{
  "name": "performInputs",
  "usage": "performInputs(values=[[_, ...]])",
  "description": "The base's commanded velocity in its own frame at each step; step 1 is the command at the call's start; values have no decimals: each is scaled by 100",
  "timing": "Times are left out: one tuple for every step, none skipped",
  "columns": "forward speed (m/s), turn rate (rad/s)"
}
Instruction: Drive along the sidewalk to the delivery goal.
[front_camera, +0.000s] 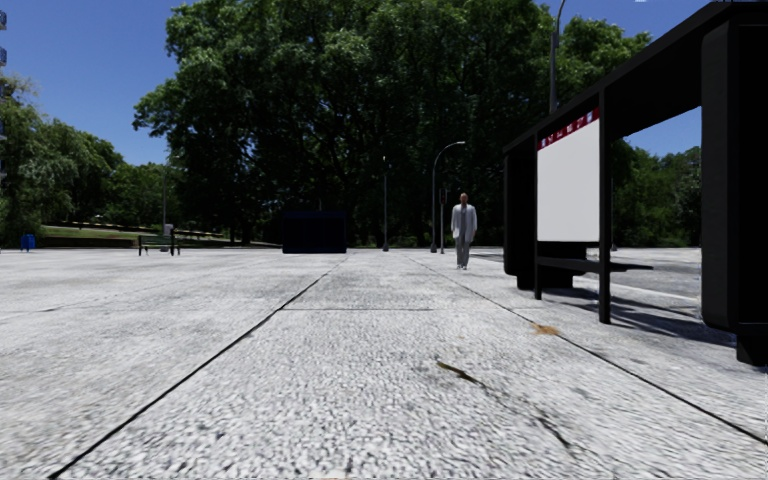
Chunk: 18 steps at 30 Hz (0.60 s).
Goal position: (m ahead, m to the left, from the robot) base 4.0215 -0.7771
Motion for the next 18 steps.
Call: performInputs(values=[[184,0],[181,0],[179,0],[179,0],[177,0],[176,0],[176,0],[176,0],[176,0],[175,0],[174,0],[174,0],[173,0],[173,0],[173,0],[173,0],[173,0],[173,0]])
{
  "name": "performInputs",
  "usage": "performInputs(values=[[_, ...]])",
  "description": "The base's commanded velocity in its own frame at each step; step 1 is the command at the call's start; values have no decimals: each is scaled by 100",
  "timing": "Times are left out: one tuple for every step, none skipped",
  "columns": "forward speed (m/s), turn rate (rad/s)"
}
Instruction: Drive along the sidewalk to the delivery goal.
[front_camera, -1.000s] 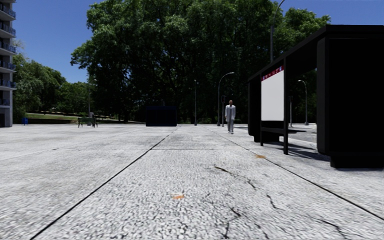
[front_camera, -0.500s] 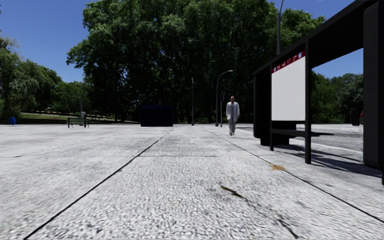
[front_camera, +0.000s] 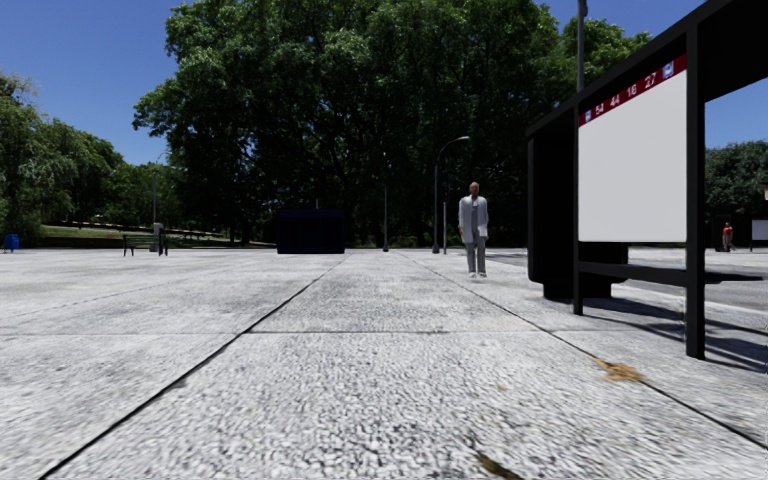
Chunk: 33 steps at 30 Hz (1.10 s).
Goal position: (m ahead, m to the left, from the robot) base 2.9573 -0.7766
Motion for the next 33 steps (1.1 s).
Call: performInputs(values=[[173,0],[172,0],[172,0],[172,0],[172,0],[172,0],[172,0],[172,0],[171,0],[171,0],[171,0],[171,0],[171,0],[171,0],[171,0],[171,0],[171,0],[171,0],[171,0],[171,0],[171,0],[169,0],[160,0],[155,0],[155,0],[154,0],[153,0],[150,0],[143,0],[143,0],[135,0],[130,0],[128,0]])
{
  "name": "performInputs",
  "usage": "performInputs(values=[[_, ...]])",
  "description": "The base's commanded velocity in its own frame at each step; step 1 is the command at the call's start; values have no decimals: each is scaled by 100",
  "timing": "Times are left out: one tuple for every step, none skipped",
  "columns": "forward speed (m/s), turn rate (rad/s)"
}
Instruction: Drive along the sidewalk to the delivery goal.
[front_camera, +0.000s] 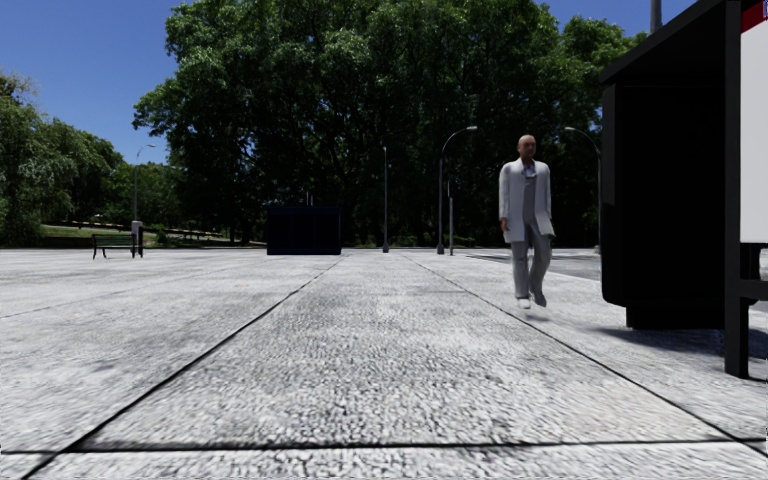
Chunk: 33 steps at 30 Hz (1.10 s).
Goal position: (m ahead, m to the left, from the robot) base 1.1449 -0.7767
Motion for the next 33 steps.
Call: performInputs(values=[[128,0],[127,0],[125,0],[122,0],[121,0],[121,0],[119,0],[118,0],[117,0],[116,0],[116,0],[110,0],[84,0],[72,0],[0,0],[0,0],[0,0],[0,0],[0,0],[0,0],[0,0],[0,0],[0,0],[0,0],[0,0],[0,0],[0,0],[0,0],[0,0],[0,0],[0,0],[0,0],[0,0]])
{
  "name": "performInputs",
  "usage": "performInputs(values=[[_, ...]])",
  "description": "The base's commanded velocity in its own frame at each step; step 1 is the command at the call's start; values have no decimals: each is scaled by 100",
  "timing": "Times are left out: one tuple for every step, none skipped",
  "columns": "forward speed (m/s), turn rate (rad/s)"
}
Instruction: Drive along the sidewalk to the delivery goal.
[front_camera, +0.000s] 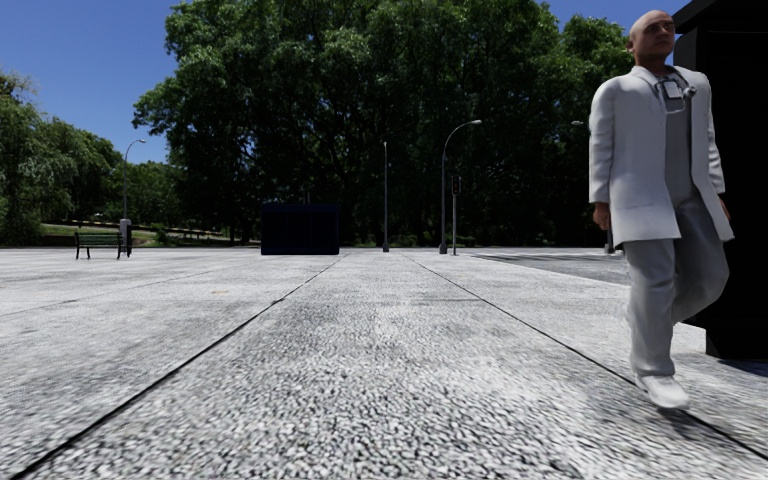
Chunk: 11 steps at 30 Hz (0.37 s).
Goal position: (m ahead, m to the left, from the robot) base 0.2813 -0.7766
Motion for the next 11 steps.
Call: performInputs(values=[[0,0],[0,0],[0,0],[0,0],[0,0],[0,0],[0,0],[0,0],[0,0],[0,0],[0,0]])
